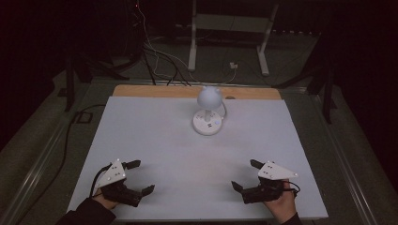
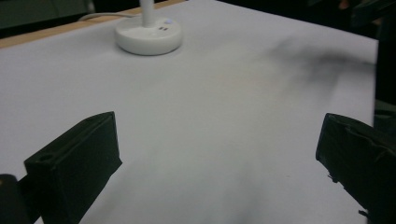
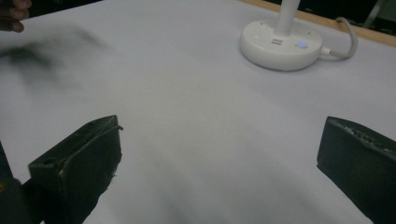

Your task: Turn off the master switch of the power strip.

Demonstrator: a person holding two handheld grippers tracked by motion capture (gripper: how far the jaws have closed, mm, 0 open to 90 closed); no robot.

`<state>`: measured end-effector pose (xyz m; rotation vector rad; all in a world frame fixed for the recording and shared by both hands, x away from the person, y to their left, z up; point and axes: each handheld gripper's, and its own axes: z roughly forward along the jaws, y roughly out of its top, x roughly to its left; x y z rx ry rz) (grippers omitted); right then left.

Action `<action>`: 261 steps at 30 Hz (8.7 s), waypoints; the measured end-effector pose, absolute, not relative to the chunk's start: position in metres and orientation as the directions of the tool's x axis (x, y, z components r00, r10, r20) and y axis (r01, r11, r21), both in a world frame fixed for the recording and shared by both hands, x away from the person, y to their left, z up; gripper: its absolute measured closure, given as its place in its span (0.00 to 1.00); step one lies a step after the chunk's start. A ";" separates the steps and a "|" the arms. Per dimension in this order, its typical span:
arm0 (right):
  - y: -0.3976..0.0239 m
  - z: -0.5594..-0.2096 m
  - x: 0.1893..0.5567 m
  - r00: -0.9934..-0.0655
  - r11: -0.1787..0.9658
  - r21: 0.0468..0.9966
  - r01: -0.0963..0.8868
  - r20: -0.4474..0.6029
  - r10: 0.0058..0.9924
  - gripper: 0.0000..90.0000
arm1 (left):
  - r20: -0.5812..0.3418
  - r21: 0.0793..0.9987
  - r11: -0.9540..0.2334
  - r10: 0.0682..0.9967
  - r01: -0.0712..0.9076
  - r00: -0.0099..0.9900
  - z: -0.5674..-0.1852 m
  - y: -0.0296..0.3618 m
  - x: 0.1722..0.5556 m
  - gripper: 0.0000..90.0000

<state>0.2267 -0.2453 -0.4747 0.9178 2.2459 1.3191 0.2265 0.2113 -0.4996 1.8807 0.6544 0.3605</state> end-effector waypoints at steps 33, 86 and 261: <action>-0.229 -0.433 0.267 -0.719 0.334 0.902 0.274 -0.039 0.694 0.00 | -0.070 0.920 -0.277 0.581 0.278 0.811 -0.499 0.211 0.226 0.00; -0.205 -0.442 0.369 -0.642 0.332 0.877 0.349 -0.034 0.766 0.00 | -0.063 0.918 -0.286 0.578 0.274 0.814 -0.500 0.208 0.226 0.00; -0.152 -0.511 0.438 -0.455 0.353 0.802 0.481 -0.115 0.883 1.00 | -0.091 0.924 -0.251 0.589 0.289 0.803 -0.499 0.211 0.229 0.00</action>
